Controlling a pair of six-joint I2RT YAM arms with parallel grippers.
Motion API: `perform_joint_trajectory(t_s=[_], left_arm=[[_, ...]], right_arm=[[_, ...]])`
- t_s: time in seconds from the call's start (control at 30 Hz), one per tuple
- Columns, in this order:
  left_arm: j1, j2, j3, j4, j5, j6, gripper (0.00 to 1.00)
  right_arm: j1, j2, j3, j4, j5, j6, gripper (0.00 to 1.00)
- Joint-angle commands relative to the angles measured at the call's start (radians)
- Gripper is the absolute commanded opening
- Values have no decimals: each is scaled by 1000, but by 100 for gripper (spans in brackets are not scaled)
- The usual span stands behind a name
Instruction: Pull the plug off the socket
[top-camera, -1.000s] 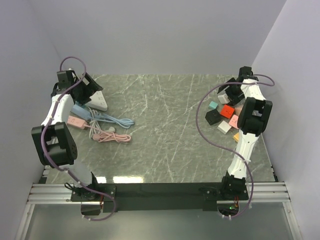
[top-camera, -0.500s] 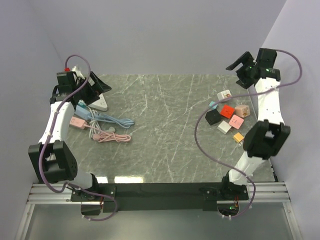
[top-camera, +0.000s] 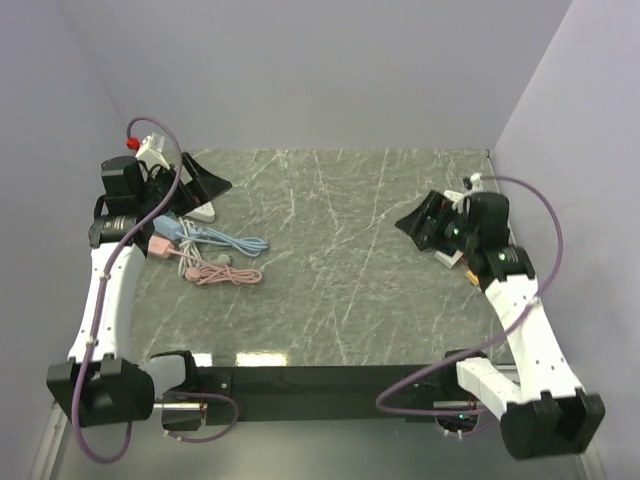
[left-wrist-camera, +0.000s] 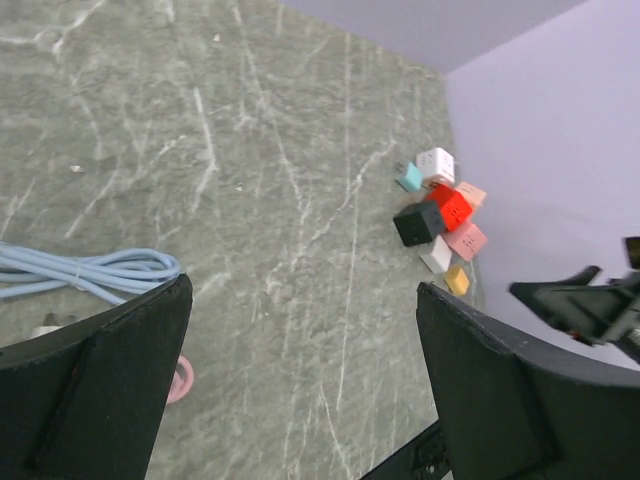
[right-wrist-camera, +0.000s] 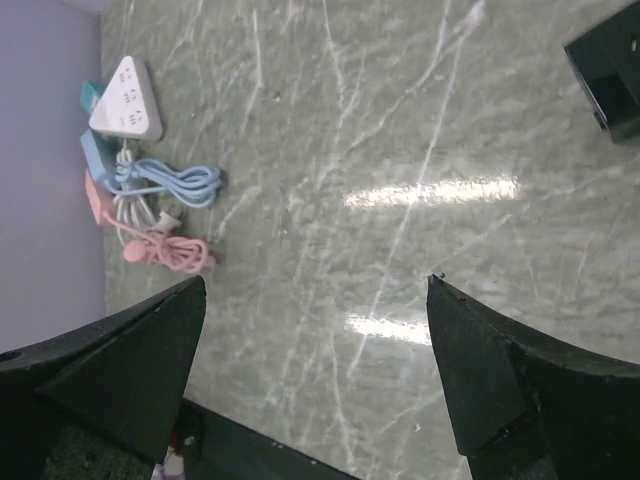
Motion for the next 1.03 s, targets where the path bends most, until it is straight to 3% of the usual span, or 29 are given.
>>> perform_joint_trajectory(t_s=[0.0,0.3,0.53,1.0], left_arm=[[-5,-81,-19,40,59,-9,99],[-5,-203,-38,45,105,-16,99],[-11,-243,-22,70,173,-21,99],[-42,-231,27,56,187,28,100]], right_arm=[[7,-107,-159,77,2,-6,97],[8,-522,-429,5,140,107,98],[8,-793,-465,-144,370,273,98],[8,-927,-531,-98,496,338,100]])
